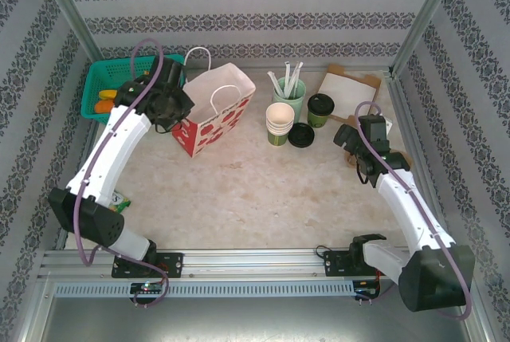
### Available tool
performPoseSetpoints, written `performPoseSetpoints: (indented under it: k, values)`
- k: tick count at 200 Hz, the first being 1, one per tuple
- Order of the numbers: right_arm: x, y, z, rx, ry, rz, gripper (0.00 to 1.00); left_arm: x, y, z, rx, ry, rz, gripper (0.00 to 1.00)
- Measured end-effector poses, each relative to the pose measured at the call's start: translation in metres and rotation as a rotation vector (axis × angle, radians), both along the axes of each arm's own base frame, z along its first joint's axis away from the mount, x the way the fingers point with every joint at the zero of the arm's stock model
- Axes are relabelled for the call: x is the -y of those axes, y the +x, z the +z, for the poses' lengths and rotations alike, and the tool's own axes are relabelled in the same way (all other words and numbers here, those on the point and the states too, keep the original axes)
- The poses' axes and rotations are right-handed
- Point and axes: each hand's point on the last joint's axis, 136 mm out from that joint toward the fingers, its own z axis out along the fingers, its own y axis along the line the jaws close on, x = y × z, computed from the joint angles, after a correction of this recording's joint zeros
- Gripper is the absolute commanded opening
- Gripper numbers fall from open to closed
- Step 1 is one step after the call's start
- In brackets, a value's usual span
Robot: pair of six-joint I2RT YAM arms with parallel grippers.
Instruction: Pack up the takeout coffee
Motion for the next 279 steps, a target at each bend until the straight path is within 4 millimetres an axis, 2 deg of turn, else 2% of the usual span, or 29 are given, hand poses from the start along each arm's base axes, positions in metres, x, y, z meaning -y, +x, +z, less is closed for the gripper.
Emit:
performPoseSetpoints:
  k: [40,73,100,120,163,199,228,259,279]
  values:
    - [0.004,0.002,-0.035,-0.139,-0.015,0.036,0.98,0.003,-0.026,0.002,-0.033,0.013,-0.134,0.0]
    - [0.023,0.0,-0.067,-0.301,-0.009,0.021,0.97,0.004,-0.049,0.007,-0.053,0.013,-0.244,0.0]
    - [0.04,0.001,-0.084,-0.399,0.011,0.008,0.95,0.003,-0.07,0.015,-0.054,0.018,-0.33,0.0]
    - [0.041,0.002,-0.093,-0.445,0.034,0.04,0.93,0.01,-0.082,0.023,-0.025,-0.015,-0.406,0.0]
    - [0.015,0.016,-0.097,-0.46,0.12,0.158,0.93,0.042,-0.1,0.027,-0.007,-0.15,-0.602,0.0]
    - [-0.012,0.026,-0.104,-0.479,0.152,0.245,0.89,0.058,-0.097,0.025,-0.004,-0.215,-0.683,0.03]
    - [-0.035,0.027,-0.113,-0.506,0.197,0.308,0.87,0.062,-0.091,0.016,-0.002,-0.237,-0.682,0.07]
    - [-0.067,0.024,-0.11,-0.506,0.264,0.387,0.86,0.068,-0.088,0.008,-0.018,-0.281,-0.674,0.21]
    - [-0.095,0.018,-0.107,-0.512,0.317,0.451,0.86,0.071,-0.088,0.01,-0.015,-0.301,-0.675,0.38]
